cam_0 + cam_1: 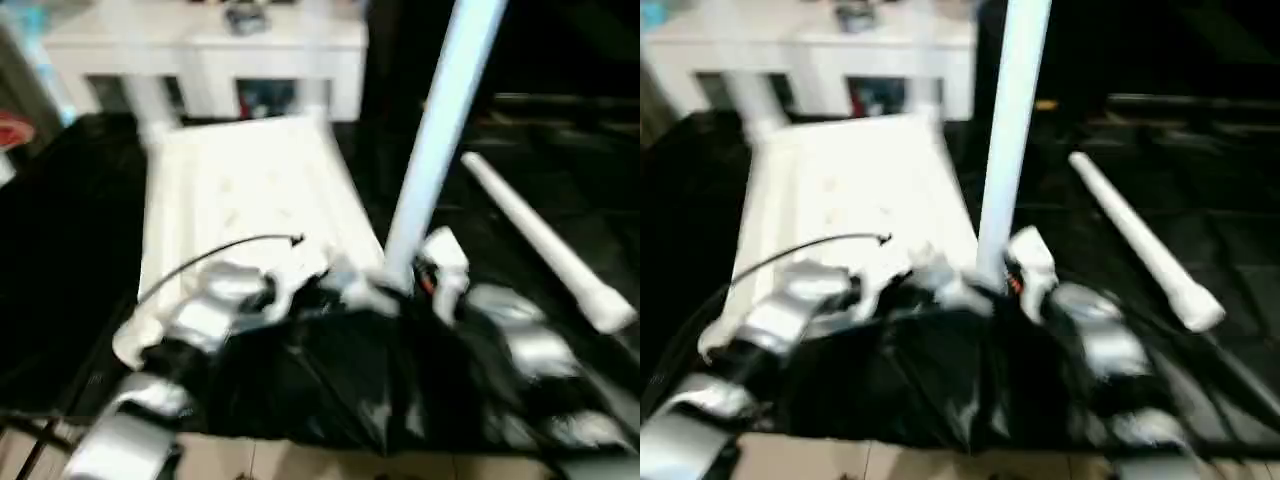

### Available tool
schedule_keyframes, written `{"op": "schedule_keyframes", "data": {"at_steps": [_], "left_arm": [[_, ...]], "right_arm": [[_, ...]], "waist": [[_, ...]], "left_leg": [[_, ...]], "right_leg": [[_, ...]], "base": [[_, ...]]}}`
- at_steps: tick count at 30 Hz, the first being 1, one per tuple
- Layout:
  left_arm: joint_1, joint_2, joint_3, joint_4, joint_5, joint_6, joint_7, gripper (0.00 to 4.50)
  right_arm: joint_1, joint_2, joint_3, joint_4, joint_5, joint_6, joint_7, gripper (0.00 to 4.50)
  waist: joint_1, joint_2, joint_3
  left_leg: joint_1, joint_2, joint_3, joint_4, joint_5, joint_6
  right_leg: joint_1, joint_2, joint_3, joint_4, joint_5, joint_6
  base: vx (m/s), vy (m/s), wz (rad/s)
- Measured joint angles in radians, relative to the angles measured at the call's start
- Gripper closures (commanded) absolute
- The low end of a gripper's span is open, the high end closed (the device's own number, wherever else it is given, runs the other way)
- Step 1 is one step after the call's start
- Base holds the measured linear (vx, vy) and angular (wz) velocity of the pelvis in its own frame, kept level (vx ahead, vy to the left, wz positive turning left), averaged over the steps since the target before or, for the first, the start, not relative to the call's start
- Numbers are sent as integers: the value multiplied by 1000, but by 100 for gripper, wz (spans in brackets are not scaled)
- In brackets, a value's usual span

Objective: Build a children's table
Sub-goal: Rotate leg to tighten

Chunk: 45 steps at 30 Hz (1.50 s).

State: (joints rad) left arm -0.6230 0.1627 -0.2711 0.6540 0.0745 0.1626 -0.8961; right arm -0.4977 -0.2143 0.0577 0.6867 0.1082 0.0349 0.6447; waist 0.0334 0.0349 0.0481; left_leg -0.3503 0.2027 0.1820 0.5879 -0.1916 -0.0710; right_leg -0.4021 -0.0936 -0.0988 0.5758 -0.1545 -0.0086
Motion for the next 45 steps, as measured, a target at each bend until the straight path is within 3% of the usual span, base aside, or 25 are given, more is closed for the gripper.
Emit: {"op": "schedule_keyframes", "data": {"at_steps": [5,7,10,12,14,22,27,28,39,45], "left_arm": [[-7,-42,10,1,14,36,100,450],[-8,-46,14,1,17,38,107,450],[-9,-46,17,1,17,36,96,450],[-9,-41,17,1,17,30,84,450],[-8,-30,15,1,15,17,62,450],[3,38,-2,-16,-9,-36,-94,450],[9,77,-12,-16,-23,-83,-191,450],[13,92,-13,-16,-35,-91,-226,450],[31,126,-24,-38,-57,-101,-326,450],[31,129,-24,-39,-58,-101,-334,450]], "right_arm": [[-42,55,-26,55,-22,0,-150,175],[-48,73,-35,69,-28,-17,-178,105],[-44,80,-40,72,-28,-42,-169,102],[-41,74,-40,70,-27,-46,-145,64],[-28,60,-33,55,-27,-50,-100,54],[49,-75,27,-64,-1,-57,171,54],[96,-146,42,-145,20,-38,316,54],[108,-165,53,-166,30,-32,356,71],[113,-182,84,-197,41,-18,434,165],[113,-183,85,-206,41,-4,442,175]], "waist": [[-3,0,0],[-3,0,0],[-2,1,-1],[-1,1,-1],[1,1,-1],[10,1,-1],[27,1,-1],[29,1,-1],[42,1,0],[44,0,0]], "left_leg": [[0,0,0,0,0,0],[-1,0,0,0,0,0],[-1,0,0,-1,0,0],[-2,0,0,-2,0,0],[-2,0,0,-3,0,0],[-4,1,0,-4,0,0],[-6,1,0,-3,0,0],[-6,1,0,-3,0,0],[-7,1,1,-2,0,0],[-7,2,1,-2,0,0]], "right_leg": [[0,0,0,-1,0,0],[0,0,0,0,0,0],[0,0,0,1,0,0],[0,0,0,1,0,-1],[0,0,0,1,0,-1],[-1,1,0,2,3,-5],[-2,1,1,1,3,-5],[-2,1,1,1,2,-5],[-2,1,2,2,2,-5],[-2,1,2,2,2,-4]], "base": [[0,0,0],[0,0,0],[0,0,0],[0,0,0],[0,0,0],[0,0,0],[0,0,0],[0,0,0],[0,0,0],[0,0,0]]}}
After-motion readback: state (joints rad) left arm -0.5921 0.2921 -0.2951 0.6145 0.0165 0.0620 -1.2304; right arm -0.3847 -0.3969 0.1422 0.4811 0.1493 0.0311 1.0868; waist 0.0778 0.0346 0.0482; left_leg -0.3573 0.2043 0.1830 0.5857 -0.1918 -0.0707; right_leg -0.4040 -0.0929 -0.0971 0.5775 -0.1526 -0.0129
